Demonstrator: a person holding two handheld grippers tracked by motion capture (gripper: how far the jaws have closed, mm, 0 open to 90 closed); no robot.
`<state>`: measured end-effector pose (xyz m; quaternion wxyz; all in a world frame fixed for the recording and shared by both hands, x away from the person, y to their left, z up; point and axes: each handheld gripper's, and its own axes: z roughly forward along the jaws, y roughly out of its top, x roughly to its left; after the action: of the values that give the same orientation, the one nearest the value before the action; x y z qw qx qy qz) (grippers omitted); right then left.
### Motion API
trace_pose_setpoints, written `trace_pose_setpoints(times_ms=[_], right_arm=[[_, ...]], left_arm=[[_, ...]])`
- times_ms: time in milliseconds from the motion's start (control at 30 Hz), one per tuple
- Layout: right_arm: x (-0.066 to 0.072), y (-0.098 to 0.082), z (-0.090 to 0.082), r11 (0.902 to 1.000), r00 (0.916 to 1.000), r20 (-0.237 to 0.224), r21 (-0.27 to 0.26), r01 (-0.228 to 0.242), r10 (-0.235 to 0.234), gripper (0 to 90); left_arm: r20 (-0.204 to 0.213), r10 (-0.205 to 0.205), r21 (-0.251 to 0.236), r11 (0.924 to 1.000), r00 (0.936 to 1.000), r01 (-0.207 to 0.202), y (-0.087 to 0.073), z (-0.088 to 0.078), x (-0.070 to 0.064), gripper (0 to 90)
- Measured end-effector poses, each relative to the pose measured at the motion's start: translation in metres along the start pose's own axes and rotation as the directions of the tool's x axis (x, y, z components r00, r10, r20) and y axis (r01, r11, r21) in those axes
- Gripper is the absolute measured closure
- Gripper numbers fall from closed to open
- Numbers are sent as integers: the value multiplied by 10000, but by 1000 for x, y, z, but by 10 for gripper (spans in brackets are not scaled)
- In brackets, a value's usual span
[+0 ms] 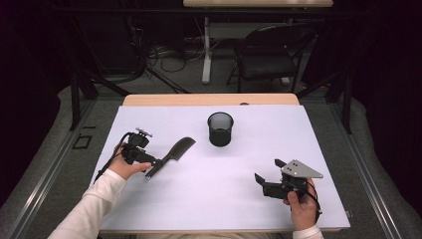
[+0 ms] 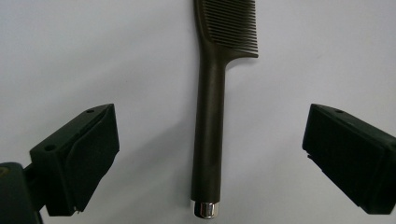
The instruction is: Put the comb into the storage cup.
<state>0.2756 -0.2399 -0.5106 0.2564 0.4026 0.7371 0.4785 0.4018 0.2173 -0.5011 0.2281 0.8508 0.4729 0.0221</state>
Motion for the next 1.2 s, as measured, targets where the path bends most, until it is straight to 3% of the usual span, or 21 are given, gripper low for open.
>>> trace_pose_setpoints(times_ms=[433,533,667,767,1133,1200], right_arm=[[0,0,1,10000,10000,-47,11,34,-33,137],[0,-1,2,10000,10000,-76,40,23,-23,138],[0,-1,2,10000,10000,-86,66,-8,9,138],[0,-1,2,10000,10000,-92,71,8,-7,138],[0,-1,2,9999,9999,-125,97,46,-45,139],[0,-1,2,9999,9999,-124,108,56,-55,139]], left_arm=[[-108,377,822,9959,9992,-366,6,7,-2,91],[-235,537,1153,9920,9983,-506,7,9,-4,145],[-105,582,1553,9863,9982,-559,9,12,-6,161],[-321,847,1801,9806,9959,-776,9,13,-8,189],[-326,630,1928,9797,9975,-556,9,17,-9,280],[-425,748,2015,9773,9963,-648,9,18,-9,286]])
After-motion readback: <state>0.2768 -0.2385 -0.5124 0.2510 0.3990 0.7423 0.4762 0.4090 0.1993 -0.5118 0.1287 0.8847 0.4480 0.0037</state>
